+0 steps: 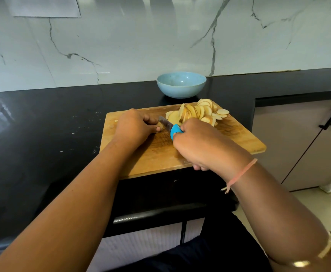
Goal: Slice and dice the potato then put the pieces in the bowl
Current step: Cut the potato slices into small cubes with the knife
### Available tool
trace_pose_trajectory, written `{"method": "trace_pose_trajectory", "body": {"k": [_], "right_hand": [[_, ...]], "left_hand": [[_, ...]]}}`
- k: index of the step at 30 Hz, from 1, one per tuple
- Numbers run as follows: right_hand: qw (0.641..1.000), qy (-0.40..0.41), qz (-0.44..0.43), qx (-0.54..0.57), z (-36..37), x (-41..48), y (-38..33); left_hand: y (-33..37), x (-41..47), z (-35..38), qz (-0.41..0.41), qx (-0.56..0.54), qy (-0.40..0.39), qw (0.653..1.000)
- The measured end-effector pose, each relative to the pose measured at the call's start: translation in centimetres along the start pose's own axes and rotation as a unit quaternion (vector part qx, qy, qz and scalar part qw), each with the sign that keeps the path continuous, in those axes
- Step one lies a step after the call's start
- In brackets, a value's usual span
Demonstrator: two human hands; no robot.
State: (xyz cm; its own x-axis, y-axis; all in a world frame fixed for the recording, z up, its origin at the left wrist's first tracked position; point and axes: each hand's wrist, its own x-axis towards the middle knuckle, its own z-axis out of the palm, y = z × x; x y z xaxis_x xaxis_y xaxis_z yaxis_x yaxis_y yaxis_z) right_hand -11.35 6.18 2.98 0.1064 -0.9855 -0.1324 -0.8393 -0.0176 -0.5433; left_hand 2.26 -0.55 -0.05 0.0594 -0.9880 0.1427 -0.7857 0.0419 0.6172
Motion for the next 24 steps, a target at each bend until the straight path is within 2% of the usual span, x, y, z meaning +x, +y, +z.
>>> {"method": "trace_pose_trajectory", "body": {"k": [10,19,24], "right_hand": [[0.998,-0.003,-0.028,-0.064,0.2,0.3,-0.8],[0.996,-0.018,-0.034,-0.078,-0.3,-2.9,0.5],[0.996,0.005,-0.031,-0.088,-0.3,-3.5,1.4]], "left_hand": [[0.2,0.0,0.3,-0.055,-0.071,0.004,0.996],[0.0,0.1,0.4,-0.062,-0.083,0.015,0.995],[-0.3,0.0,0.3,-0.05,-0.076,0.005,0.996]]}}
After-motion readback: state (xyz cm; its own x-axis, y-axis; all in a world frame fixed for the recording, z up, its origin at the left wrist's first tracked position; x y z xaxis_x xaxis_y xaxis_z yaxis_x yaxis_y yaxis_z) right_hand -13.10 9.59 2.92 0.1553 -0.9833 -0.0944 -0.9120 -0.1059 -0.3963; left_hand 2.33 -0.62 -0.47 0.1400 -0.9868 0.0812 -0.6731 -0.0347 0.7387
